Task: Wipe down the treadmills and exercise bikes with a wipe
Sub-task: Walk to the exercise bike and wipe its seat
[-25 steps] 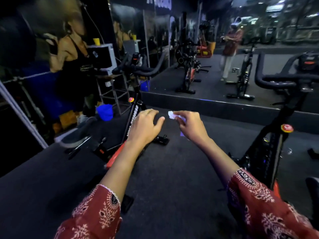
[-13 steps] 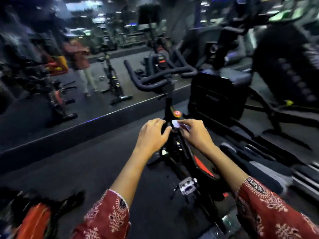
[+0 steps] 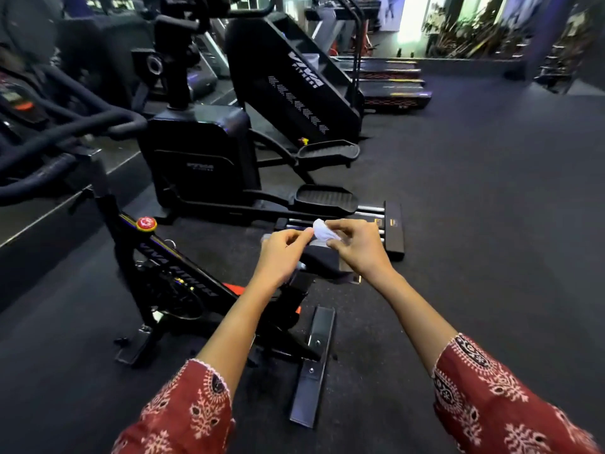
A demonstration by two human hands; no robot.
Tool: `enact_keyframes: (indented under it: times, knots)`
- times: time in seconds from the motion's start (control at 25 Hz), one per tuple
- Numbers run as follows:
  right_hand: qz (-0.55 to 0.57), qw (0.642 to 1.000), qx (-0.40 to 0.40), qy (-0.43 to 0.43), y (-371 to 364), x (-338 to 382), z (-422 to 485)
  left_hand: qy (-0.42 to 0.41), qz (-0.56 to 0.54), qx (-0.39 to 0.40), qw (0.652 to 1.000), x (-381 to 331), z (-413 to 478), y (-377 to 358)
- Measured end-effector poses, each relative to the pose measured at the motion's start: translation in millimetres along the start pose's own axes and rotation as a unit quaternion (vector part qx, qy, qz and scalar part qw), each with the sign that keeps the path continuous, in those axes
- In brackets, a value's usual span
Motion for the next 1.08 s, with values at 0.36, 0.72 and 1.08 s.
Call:
enact_keyframes:
  times: [0.36,0.72,1.08]
  knots:
    - [0.124,0.992,0.017,-0.027,-5.4,-16.7,0.6,0.129,-0.235,0.004,0.963,26.8,2.3,-23.9]
    - [0.079,0.995,-0.02,-0.051,3.1,-46.3,12.2,0.141,-0.197,-0.018,0.97,43.8,12.9,-33.5]
    - [-0.009,0.99,0.141,0.013,-34.2,-67.7,-5.1,0.084,-0.141,0.065,0.984,46.4,12.9,-54.1]
Point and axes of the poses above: each hand's wrist, its own z-axis towards the middle knuckle, its own y-axis out of the back of the hand, x = y × z, the point moved 8 cm from there along z, towards the middle knuckle, and after that the axes turned 2 degrees about -x, right-handed, at the moved point
